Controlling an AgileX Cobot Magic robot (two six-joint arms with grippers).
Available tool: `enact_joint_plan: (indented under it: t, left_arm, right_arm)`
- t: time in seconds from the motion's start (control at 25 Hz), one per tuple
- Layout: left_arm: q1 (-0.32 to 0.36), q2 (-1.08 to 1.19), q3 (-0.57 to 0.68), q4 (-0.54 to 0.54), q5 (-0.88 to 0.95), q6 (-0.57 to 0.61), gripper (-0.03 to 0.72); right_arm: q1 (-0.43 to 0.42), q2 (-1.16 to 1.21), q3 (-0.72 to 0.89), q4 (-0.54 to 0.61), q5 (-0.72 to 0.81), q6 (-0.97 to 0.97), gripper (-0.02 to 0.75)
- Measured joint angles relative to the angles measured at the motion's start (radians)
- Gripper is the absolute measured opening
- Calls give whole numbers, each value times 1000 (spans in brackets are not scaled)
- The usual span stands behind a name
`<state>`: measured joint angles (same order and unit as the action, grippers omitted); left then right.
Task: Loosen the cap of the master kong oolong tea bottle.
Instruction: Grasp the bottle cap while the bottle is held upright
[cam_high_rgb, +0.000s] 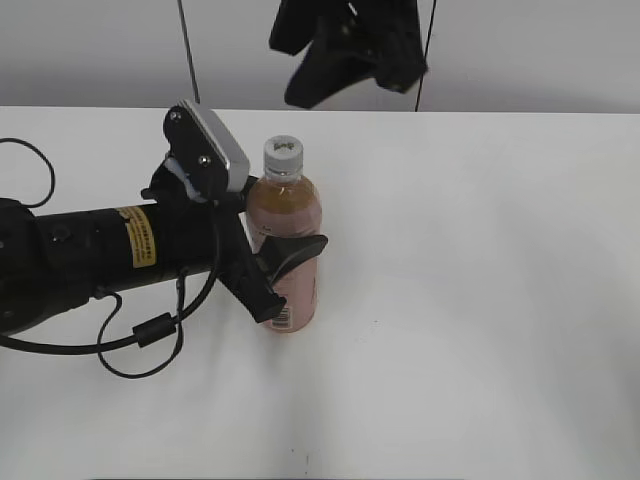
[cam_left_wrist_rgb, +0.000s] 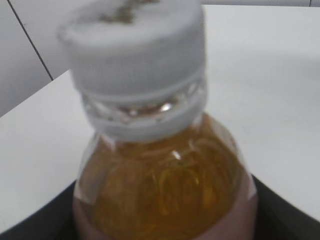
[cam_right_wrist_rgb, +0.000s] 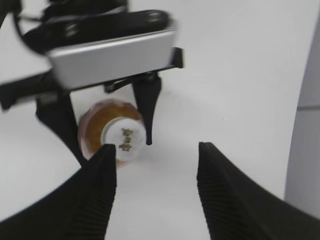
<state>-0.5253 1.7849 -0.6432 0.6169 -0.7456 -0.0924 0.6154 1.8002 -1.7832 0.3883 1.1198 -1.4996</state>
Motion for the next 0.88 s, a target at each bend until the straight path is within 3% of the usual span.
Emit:
enact_joint_plan:
  t: [0.24, 0.4, 0.6, 0.88]
  left_arm:
    - [0, 0, 0, 0, 1, 0, 456]
    - [0, 0, 0, 0, 1, 0, 456]
    - [0, 0, 0, 0, 1, 0, 456]
    - [0, -2, 0, 1, 2, 0, 456]
  right_arm:
    - [0, -8, 0, 2, -42, 1017, 398]
    - [0, -8, 0, 8, 18, 1547, 398]
    - [0, 19, 0, 33, 87, 1887, 398]
    - [0, 95, -25, 38, 97, 2049, 398]
